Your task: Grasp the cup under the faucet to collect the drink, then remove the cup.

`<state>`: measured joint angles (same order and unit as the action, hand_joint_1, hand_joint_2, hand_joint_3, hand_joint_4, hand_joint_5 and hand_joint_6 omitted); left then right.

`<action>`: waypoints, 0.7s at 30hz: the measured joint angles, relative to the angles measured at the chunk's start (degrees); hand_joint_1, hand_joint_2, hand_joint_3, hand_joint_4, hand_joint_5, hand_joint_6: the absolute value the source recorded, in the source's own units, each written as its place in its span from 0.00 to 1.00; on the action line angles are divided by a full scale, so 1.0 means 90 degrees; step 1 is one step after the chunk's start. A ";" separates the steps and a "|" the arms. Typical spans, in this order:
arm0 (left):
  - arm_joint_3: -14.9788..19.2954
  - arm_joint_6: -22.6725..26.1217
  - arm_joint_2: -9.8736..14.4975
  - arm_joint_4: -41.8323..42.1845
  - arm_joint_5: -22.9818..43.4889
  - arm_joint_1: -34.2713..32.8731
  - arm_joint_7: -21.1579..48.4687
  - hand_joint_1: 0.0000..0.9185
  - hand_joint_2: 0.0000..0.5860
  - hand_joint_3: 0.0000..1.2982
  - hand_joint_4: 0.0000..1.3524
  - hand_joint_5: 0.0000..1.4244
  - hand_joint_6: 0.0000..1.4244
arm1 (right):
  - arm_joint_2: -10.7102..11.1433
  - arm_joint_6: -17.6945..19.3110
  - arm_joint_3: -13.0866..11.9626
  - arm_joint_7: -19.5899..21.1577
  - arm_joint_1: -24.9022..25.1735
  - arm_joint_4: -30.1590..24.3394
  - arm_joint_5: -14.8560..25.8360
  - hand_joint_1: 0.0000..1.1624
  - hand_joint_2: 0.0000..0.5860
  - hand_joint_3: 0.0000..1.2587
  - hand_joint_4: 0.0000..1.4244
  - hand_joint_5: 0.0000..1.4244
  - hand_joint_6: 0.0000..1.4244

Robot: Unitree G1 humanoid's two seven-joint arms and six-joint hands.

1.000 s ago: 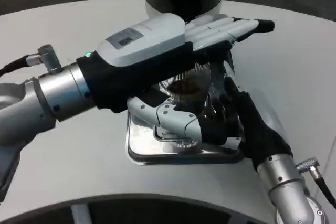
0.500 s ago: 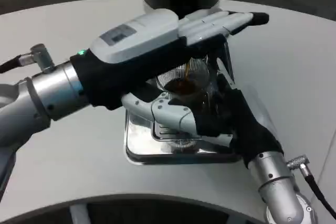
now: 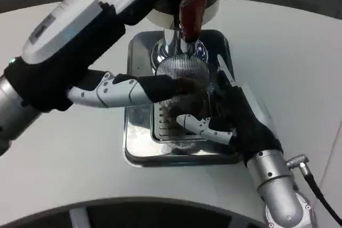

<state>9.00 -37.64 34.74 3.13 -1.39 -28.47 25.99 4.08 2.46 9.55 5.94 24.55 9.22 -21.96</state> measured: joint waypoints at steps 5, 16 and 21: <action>0.0701 0.0324 -0.0013 0.0538 0.0224 0.1020 -0.0264 0.00 0.28 0.00 0.00 0.01 0.00 | -0.0036 0.0083 0.0010 0.0023 0.0109 0.0178 0.0023 0.62 0.31 0.00 0.00 0.00 0.10; 0.1486 0.0678 -0.0105 0.1346 0.0243 0.3450 -0.0415 0.00 0.28 0.00 0.00 0.01 0.00 | -0.0140 0.0166 0.0095 0.0177 0.0344 0.0560 -0.0001 0.63 0.30 0.00 0.00 0.00 0.11; 0.1629 0.0706 -0.0194 0.1564 0.0235 0.4090 -0.0420 0.00 0.29 0.00 0.00 0.01 0.00 | -0.0197 0.0280 0.0106 0.0246 0.0554 0.0908 0.0026 0.63 0.30 0.00 0.00 0.00 0.11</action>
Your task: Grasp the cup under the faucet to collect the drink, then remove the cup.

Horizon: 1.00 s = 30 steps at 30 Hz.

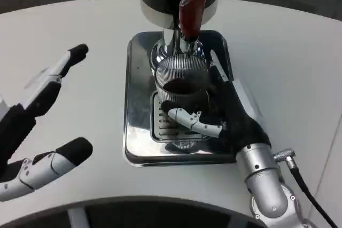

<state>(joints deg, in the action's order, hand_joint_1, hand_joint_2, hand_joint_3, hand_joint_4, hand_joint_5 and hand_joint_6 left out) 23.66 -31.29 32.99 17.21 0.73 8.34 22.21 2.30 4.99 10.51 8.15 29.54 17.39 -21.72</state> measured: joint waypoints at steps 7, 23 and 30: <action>0.0032 -0.0006 -0.0027 -0.0071 -0.0132 0.0317 0.0000 0.00 0.29 0.00 0.00 0.01 0.00 | -0.0042 0.0211 0.0000 0.0073 0.0289 0.0505 0.0091 0.63 0.30 0.00 0.00 0.00 0.12; -0.0148 -0.0049 0.0073 -0.0515 -0.0164 0.0233 0.0013 0.00 0.30 0.00 0.00 0.01 0.00 | -0.0159 0.0589 -0.0003 0.0202 0.0583 0.1116 0.0211 0.73 0.29 0.01 0.11 0.10 0.20; -0.0104 -0.0020 0.0107 -0.0516 -0.0159 0.0266 0.0012 0.00 0.31 0.00 0.00 0.01 0.00 | -0.0340 0.0920 -0.0156 0.0544 0.0697 0.1554 0.0446 0.81 0.30 0.23 0.37 0.34 0.39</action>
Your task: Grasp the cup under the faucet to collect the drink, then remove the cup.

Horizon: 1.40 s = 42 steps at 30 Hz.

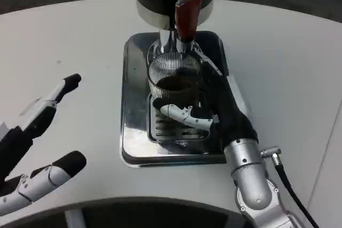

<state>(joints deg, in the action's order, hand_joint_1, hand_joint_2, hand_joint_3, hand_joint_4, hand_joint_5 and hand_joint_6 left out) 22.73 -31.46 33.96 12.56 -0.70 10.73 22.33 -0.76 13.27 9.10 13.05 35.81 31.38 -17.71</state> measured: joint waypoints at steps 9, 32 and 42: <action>0.0102 0.0208 0.0001 0.0086 0.0018 0.0026 0.0000 0.00 0.31 0.00 0.00 0.01 0.00 | -0.0267 0.0415 -0.0261 0.0517 0.0137 0.0460 0.0228 0.91 0.25 0.45 0.52 0.57 0.72; 0.0060 0.0328 0.0001 0.0191 0.0033 0.0032 0.0012 0.00 0.31 0.00 0.00 0.01 0.00 | -0.0411 0.0228 -0.0216 0.0957 -0.0700 -0.0697 -0.0170 0.99 0.06 0.59 0.64 0.69 0.97; -0.0073 0.0329 -0.0001 0.0264 0.0033 0.0040 0.0012 0.00 0.32 0.00 0.00 0.00 0.00 | -0.0379 -0.0187 -0.0066 0.0905 -0.1510 -0.1970 -0.0395 0.99 0.06 0.60 0.65 0.70 0.97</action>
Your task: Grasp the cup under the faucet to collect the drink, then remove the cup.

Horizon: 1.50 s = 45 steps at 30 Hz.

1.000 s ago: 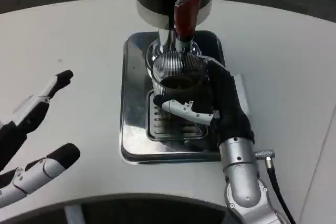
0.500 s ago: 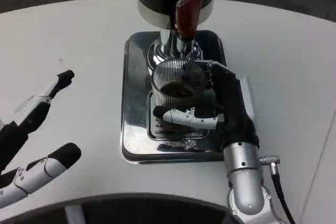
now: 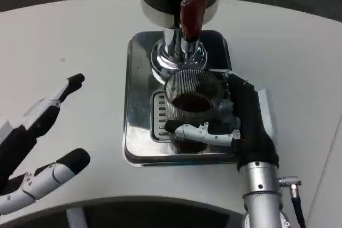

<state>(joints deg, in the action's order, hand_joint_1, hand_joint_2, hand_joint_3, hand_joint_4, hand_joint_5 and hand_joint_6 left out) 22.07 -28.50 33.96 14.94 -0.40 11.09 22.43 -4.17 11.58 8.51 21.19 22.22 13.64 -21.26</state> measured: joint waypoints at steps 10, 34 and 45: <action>-0.0068 0.0019 0.0002 0.0101 -0.0372 0.0004 -0.0006 0.00 0.26 0.00 0.00 0.00 0.00 | 0.0059 -0.0464 0.0116 -0.0392 -0.0820 -0.1272 -0.0071 0.99 0.08 0.60 0.65 0.70 0.97; -0.0586 0.1481 -0.0029 0.2285 -0.3812 0.0735 0.0059 0.00 0.05 0.00 0.00 0.00 0.00 | 0.0237 -0.1362 0.0331 -0.1755 -0.2415 -0.4320 0.0111 0.98 0.08 0.62 0.67 0.71 0.98; -0.0489 0.1263 0.0107 0.2640 -0.3789 0.1139 0.0061 0.00 0.04 0.00 0.00 0.00 0.00 | 0.0509 -0.1984 0.0544 -0.2663 -0.3208 -0.5603 0.0391 0.98 0.08 0.63 0.68 0.71 0.99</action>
<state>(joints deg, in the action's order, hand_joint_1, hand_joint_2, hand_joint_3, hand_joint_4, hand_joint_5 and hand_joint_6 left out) 17.67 -17.13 34.92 38.70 -34.51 21.34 22.98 0.41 -6.27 13.41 -2.78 -6.65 -36.78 -17.74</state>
